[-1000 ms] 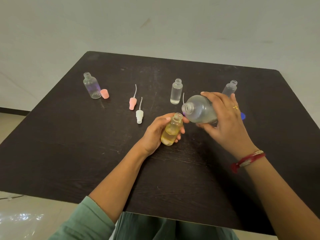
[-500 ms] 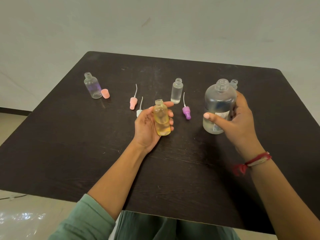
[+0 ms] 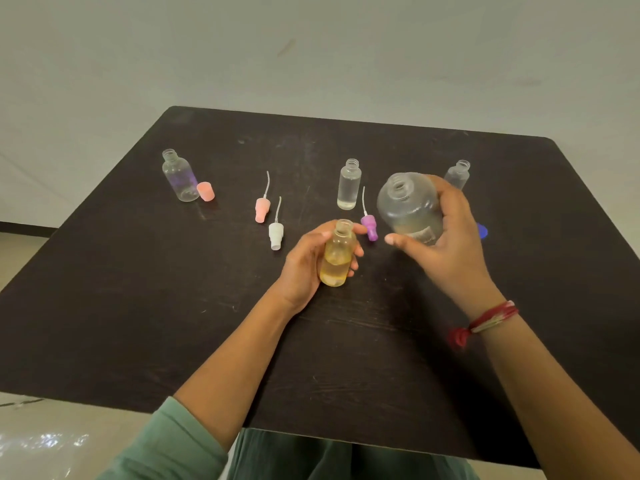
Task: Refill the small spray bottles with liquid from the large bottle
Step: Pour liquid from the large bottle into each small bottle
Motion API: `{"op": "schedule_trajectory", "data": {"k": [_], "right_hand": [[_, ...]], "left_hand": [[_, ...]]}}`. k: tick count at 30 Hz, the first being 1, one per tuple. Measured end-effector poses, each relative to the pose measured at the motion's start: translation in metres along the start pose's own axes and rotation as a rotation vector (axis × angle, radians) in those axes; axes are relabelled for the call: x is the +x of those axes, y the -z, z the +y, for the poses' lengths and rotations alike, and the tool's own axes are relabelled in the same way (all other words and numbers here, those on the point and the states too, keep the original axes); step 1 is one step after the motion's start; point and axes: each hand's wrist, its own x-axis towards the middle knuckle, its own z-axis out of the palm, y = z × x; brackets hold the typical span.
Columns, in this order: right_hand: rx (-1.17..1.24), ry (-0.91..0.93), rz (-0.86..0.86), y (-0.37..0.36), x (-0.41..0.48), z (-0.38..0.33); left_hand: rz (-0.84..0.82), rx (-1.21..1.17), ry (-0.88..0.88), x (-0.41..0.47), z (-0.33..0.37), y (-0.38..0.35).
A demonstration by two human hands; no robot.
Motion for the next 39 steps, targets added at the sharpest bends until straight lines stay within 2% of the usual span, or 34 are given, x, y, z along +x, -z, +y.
{"op": "schedule_trajectory", "data": {"k": [5,15,39], "right_hand": [[-0.218,0.138,-0.042,-0.004,0.003,0.001],[-0.455,0.224,-0.031,-0.004,0.004,-0.001],[-0.63,0.379,-0.037,0.004,0.009,-0.009]], "left_hand": [[-0.077,0.094,-0.015,0.002,-0.002,0.0],[-0.09,0.096,-0.012,0.003,-0.004,0.001],[-0.089,0.032,0.002,0.003,-0.005,0.001]]}}
